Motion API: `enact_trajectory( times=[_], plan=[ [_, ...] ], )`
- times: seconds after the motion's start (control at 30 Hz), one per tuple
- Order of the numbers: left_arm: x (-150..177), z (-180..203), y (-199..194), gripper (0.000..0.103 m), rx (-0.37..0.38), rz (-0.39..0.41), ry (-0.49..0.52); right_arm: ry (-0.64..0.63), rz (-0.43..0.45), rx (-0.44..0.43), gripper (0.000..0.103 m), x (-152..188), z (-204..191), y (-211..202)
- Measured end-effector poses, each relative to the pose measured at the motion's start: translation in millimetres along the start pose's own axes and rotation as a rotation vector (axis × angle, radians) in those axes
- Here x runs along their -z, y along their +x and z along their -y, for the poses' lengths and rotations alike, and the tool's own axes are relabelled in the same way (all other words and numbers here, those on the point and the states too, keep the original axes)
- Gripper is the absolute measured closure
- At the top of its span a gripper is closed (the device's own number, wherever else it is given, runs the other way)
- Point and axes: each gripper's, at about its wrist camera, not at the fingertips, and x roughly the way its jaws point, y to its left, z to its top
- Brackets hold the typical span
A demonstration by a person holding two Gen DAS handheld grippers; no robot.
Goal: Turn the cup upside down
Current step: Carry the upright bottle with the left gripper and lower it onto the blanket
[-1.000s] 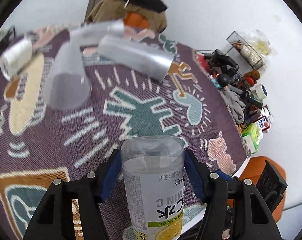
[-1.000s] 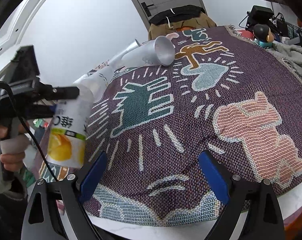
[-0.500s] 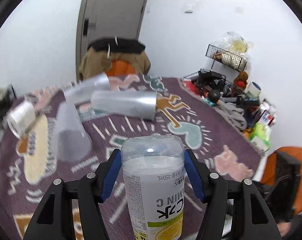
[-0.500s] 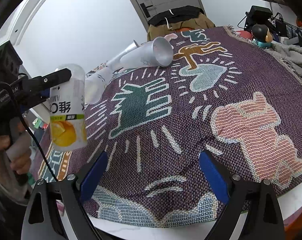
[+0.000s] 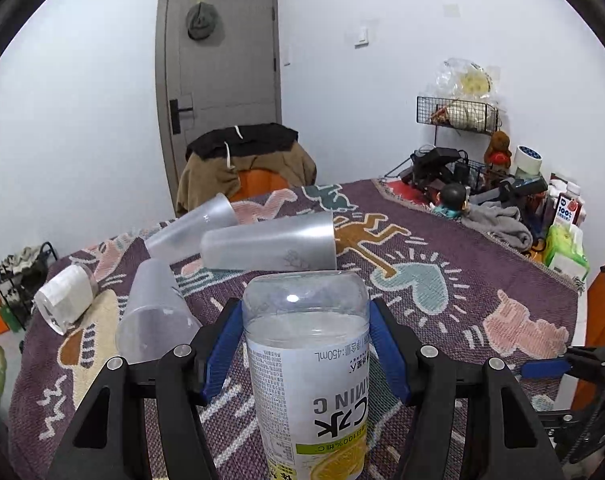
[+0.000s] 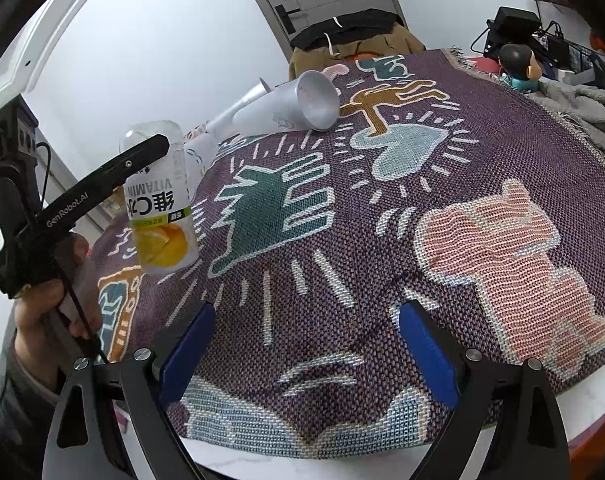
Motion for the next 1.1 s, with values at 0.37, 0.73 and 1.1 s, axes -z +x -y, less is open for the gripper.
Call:
enact_trajectory(
  times=[0.37,0.73,1.1],
  plan=[
    [9,5,6,0.038,-0.009,0.064,0.012,0.012,-0.008,0.008,0.009,1,5,3],
    [12,6,-17,0.038,-0.002,0.014,0.013,0.007,-0.023,-0.007,0.009,1,2,4],
    [13,-2,-36,0.032,-0.008,-0.086,-0.016,-0.02,-0.047,-0.029,0.009,5,-7,7]
  ],
)
